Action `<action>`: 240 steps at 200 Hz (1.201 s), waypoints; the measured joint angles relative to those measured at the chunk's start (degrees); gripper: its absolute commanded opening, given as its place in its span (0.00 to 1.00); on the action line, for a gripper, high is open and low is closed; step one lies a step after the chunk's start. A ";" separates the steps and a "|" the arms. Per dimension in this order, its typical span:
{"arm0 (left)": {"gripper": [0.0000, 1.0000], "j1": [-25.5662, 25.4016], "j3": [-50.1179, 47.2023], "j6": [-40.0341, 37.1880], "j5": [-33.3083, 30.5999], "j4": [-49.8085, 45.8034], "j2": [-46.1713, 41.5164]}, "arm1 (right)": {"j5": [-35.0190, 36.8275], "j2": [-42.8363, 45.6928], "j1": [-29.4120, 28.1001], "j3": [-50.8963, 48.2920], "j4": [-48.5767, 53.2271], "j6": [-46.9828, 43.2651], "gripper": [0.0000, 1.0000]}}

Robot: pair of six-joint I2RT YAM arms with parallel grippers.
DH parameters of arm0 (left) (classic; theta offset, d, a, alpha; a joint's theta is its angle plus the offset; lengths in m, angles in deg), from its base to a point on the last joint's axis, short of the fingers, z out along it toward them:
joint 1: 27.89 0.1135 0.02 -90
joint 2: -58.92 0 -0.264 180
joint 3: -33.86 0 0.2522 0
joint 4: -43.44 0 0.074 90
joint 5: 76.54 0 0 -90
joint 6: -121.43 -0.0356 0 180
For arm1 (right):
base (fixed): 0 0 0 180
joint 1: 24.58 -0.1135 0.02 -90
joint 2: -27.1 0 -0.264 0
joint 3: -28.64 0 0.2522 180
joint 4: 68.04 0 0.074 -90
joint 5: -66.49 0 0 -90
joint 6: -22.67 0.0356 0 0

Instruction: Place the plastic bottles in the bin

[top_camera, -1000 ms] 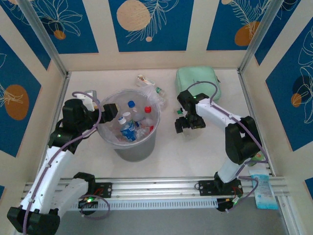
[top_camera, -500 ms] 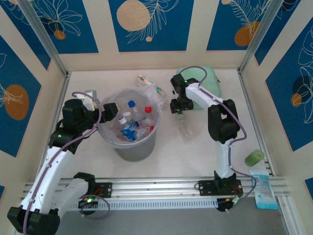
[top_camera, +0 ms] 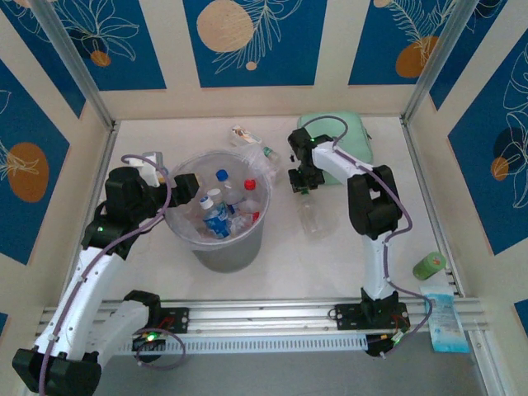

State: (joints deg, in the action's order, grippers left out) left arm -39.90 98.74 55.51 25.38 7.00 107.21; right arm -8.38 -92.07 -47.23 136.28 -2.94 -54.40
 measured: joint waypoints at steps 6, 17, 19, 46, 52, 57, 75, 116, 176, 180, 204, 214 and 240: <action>0.94 0.00 0.00 0.00 -0.02 -0.07 -0.04 | -0.39 1.20 0.04 -0.90 -0.07 0.15 0.20; 0.94 0.00 0.00 -0.07 -0.13 -0.22 -0.15 | -0.76 3.89 0.09 -2.29 0.02 0.20 0.18; 0.94 0.00 0.00 -0.09 -0.13 -0.24 -0.15 | -0.87 4.57 0.11 -2.49 0.07 0.20 0.18; 0.95 0.00 0.07 -0.13 -0.02 -0.24 0.22 | -2.95 15.17 0.70 -3.02 0.37 0.59 0.09; 0.95 0.00 0.20 -0.09 0.04 -0.26 0.33 | -3.58 17.94 0.87 -2.71 0.55 0.59 0.06; 0.95 0.00 0.33 0.04 0.07 -0.24 0.61 | -4.09 20.65 1.07 -2.16 0.68 0.61 0.04; 0.95 0.02 0.63 1.07 0.28 0.00 1.14 | -6.14 28.96 2.23 0.09 -0.20 0.74 0.00; 0.94 0.11 0.42 4.70 1.66 1.88 1.40 | -20.00 49.27 6.82 -1.07 -13.99 4.31 0.00; 0.93 -0.92 -0.87 8.98 2.21 9.27 3.19 | -42.42 52.83 0.94 -7.04 -48.00 15.37 0.00; 0.93 -1.03 -0.96 9.18 2.23 9.77 3.23 | -42.58 52.13 -0.28 -7.45 -49.31 15.43 0.00; 0.93 -1.81 -1.38 10.64 2.25 11.39 3.32 | -42.82 46.93 -8.81 -11.32 -55.82 13.57 0.00; 0.93 -2.01 -1.55 11.10 2.25 11.74 3.32 | -42.80 45.44 -11.58 -13.46 -58.23 12.70 0.00; 0.91 -2.05 -2.21 12.13 2.21 13.16 3.32 | -43.04 42.82 -16.28 -17.20 -63.21 11.56 0.00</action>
State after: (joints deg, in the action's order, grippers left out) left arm -41.95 96.53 67.64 27.59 20.16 110.54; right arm -51.42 -49.25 -63.51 119.08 -66.15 -42.84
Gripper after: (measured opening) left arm 0.919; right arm 0.248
